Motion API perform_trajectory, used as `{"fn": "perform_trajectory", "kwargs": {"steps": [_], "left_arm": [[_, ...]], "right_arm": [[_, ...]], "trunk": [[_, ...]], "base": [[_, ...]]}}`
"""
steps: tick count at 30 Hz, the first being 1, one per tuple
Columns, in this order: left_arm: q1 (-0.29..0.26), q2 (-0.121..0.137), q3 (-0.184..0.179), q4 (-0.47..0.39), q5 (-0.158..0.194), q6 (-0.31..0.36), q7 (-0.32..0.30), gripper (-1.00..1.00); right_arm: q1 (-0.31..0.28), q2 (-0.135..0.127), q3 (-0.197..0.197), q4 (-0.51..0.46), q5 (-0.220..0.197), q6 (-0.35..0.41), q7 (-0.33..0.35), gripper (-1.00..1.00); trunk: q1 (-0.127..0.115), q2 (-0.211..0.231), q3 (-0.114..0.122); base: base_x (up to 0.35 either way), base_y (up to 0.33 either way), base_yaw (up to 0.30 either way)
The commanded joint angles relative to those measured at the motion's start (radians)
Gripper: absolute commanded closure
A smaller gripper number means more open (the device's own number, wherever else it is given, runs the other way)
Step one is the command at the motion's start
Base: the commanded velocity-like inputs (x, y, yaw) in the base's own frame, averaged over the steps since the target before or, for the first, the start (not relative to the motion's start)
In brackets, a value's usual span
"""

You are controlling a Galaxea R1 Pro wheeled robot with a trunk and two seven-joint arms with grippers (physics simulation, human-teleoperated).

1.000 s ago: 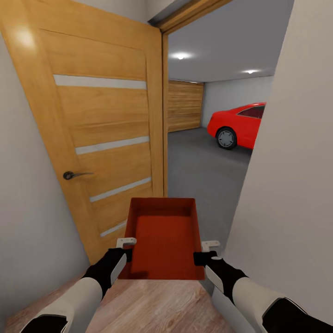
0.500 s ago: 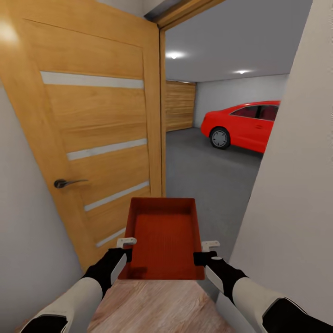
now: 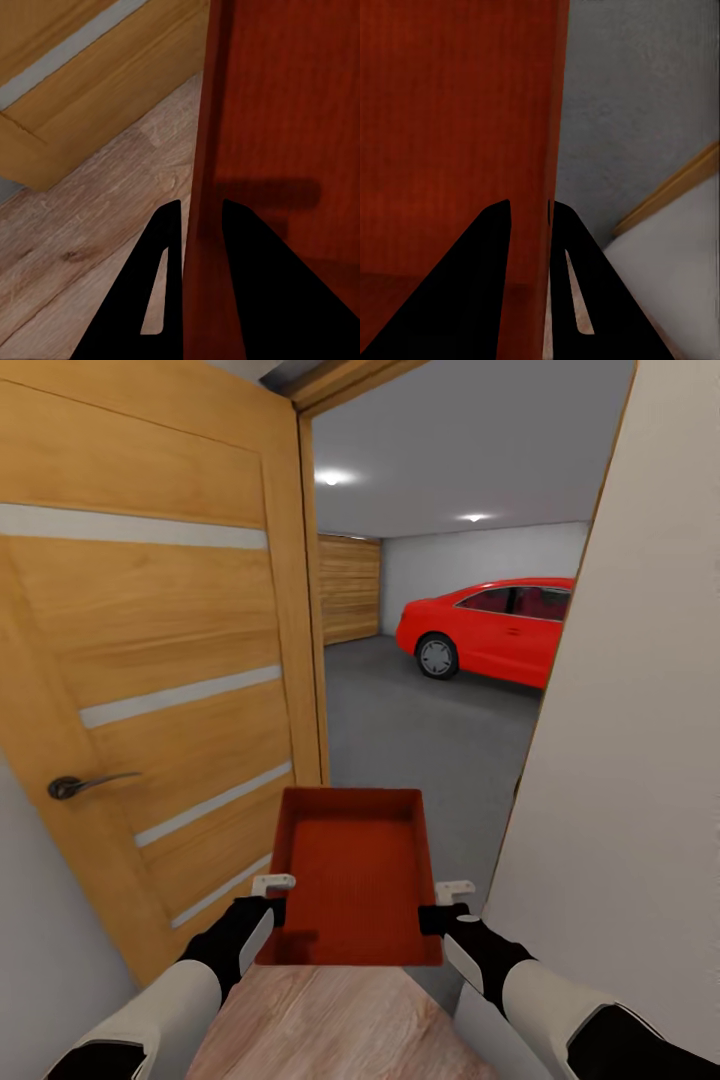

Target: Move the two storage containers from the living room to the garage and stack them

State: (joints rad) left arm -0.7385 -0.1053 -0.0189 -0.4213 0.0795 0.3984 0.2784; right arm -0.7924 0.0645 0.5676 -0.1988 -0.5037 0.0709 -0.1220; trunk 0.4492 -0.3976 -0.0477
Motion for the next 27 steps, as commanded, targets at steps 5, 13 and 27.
{"fn": "perform_trajectory", "kwargs": {"steps": [5, 13, 27], "left_arm": [[-0.001, 0.013, -0.004, -0.039, 0.016, 0.002, 0.005, 1.00], [-0.001, 0.013, -0.004, -0.039, 0.016, 0.002, 0.005, 1.00], [-0.001, 0.013, -0.004, -0.039, 0.017, 0.003, 0.005, 1.00]], "right_arm": [[-0.001, -0.023, 0.009, 0.041, -0.029, 0.007, -0.005, 1.00], [-0.001, -0.023, 0.009, 0.041, -0.029, 0.007, -0.005, 1.00], [-0.001, -0.023, 0.009, 0.041, -0.029, 0.007, -0.005, 1.00]], "trunk": [[0.001, -0.002, -0.002], [0.001, -0.002, -0.002], [0.001, -0.002, -0.002]], "base": [[0.108, 0.088, -0.250], [0.104, 0.083, -0.208], [0.019, 0.011, -0.012]]}}
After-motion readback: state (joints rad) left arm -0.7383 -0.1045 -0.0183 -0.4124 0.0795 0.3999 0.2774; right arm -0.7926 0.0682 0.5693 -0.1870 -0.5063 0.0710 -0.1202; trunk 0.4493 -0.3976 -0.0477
